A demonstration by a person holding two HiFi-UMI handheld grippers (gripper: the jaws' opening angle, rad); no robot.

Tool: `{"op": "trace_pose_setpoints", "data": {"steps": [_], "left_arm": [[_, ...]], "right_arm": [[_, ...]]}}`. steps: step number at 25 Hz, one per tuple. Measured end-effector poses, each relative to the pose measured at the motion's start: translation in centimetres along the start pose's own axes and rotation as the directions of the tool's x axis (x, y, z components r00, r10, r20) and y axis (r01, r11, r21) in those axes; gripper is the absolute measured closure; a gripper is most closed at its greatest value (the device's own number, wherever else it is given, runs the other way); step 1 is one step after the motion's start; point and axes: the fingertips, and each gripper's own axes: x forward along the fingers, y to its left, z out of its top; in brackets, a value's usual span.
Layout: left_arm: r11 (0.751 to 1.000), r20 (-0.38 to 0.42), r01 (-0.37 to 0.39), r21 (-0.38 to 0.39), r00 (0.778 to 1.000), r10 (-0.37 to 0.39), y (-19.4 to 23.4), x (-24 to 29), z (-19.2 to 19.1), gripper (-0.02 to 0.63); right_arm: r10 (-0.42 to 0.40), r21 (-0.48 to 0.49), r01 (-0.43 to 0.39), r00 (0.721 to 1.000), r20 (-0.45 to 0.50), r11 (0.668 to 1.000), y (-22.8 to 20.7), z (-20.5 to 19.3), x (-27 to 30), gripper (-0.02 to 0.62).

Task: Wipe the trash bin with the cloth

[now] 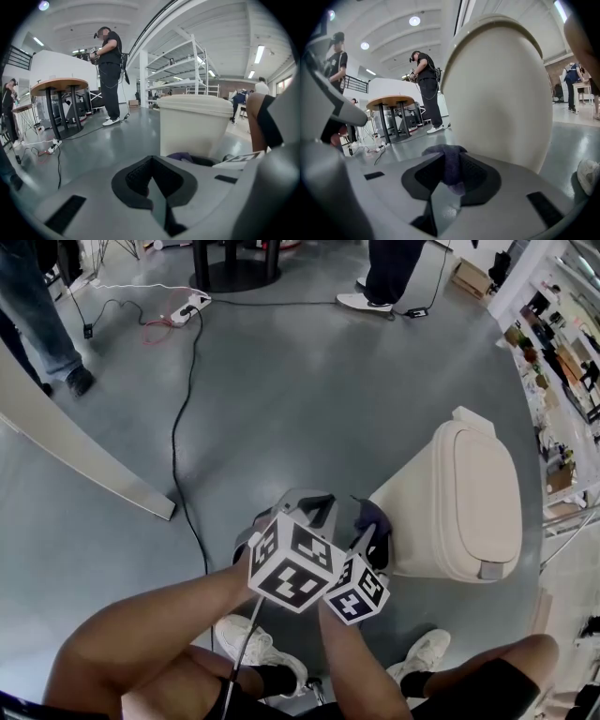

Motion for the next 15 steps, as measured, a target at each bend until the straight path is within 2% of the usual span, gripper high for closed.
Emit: {"op": "trace_pose_setpoints", "data": {"steps": [6,11,15], "left_arm": [[1.0,-0.006,0.005,-0.006,1.0,-0.005,-0.1,0.0,-0.2,0.606],[1.0,-0.003,0.004,-0.012,1.0,-0.004,0.2,0.0,-0.2,0.606],[1.0,0.001,-0.002,-0.009,1.0,0.002,0.3,0.1,-0.2,0.606]], "right_arm": [[-0.031,-0.017,0.03,0.996,-0.082,0.999,-0.9,-4.3,1.5,0.502],[-0.039,-0.088,0.027,0.989,-0.144,0.996,-1.9,-7.7,2.6,0.503],[-0.035,-0.072,0.023,0.985,-0.171,0.997,-1.7,-8.4,2.7,0.502]]}}
